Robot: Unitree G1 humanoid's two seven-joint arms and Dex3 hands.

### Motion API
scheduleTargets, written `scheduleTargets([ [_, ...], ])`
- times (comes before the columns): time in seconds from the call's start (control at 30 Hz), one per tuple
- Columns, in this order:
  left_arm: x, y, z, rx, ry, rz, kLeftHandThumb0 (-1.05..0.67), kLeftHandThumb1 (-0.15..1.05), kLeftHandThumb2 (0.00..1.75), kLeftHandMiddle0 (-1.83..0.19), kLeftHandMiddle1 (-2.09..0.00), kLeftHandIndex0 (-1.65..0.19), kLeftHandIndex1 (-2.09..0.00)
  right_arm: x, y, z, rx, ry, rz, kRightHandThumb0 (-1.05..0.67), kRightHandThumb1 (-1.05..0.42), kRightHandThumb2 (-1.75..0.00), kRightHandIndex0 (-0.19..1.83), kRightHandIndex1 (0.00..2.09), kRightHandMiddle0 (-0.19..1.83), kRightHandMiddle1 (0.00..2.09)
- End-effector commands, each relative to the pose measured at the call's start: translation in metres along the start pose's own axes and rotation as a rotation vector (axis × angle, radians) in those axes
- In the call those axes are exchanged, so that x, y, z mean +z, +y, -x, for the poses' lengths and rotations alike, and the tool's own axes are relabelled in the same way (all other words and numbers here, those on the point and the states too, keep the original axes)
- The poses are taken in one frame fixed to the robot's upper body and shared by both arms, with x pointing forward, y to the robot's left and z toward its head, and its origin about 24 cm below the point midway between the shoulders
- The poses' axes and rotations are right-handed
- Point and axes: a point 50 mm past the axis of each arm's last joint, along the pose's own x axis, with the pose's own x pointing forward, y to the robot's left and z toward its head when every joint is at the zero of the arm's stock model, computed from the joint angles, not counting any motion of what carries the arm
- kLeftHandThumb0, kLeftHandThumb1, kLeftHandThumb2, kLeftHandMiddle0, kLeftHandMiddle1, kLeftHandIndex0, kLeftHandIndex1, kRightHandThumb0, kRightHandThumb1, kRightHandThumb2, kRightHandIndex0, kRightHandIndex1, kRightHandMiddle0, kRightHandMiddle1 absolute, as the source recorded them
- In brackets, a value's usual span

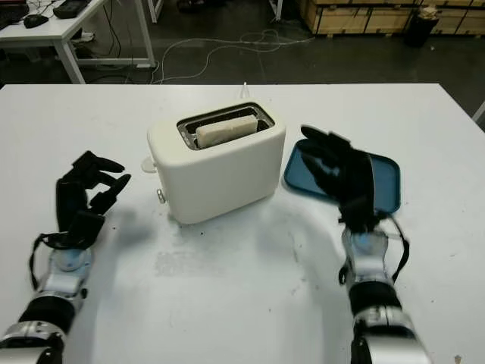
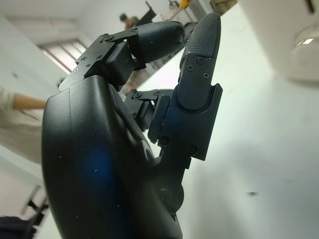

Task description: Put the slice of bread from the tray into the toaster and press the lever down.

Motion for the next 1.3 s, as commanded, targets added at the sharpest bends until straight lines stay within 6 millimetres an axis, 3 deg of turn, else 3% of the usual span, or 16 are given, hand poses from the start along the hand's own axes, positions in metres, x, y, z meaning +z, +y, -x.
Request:
scheduleTargets([
  [0.0,0.009,0.006,-0.008,0.003,-0.069,-0.029,-0.66,0.92,0.15,-0.42,-1.71,-0.33,-1.48,0.003,0.000,0.004,-0.032,-0.021,-0.009,-0.51,-0.92,-0.14,0.96,0.29,0.91,0.02],
  [0.23,0.016,0.019,-0.017,-0.042,-0.145,-0.131,-0.66,0.92,0.15,-0.30,-1.74,-0.23,-1.52,0.003,0.009,0.014,-0.089,0.005,0.069,-0.50,-0.92,-0.09,1.10,0.36,1.05,0.05],
  [0.37,0.023,0.019,-0.022,-0.106,-0.213,-0.175,-0.59,0.92,0.14,-0.25,-1.74,-0.19,-1.50,0.001,0.017,0.016,-0.079,0.036,0.138,-0.52,-0.92,-0.10,1.04,0.63,1.15,0.03],
  [0.47,0.028,0.017,-0.026,-0.156,-0.254,-0.203,-0.57,0.92,0.14,-0.25,-1.73,-0.19,-1.49,-0.001,0.024,0.015,-0.065,0.061,0.170,-0.52,-0.92,-0.12,1.05,0.69,1.19,0.03],
  [0.93,0.035,0.001,-0.040,-0.317,-0.327,-0.336,-0.62,0.92,0.27,-0.38,-1.75,-0.26,-1.58,-0.003,0.038,0.013,-0.028,0.116,0.189,-0.54,-0.92,-0.12,1.04,0.75,1.21,0.02],
  [1.13,0.039,0.005,-0.045,-0.418,-0.371,-0.429,-0.61,0.92,0.40,-0.40,-1.75,-0.17,-1.57,-0.005,0.038,0.013,-0.022,0.122,0.186,-0.53,-0.92,-0.11,1.03,0.77,1.21,0.01],
  [1.27,0.043,0.010,-0.048,-0.458,-0.405,-0.491,-0.62,0.92,0.43,-0.52,-1.75,-0.10,-1.60,-0.005,0.038,0.012,-0.023,0.126,0.188,-0.54,-0.92,-0.10,1.03,0.78,1.21,0.01],
])
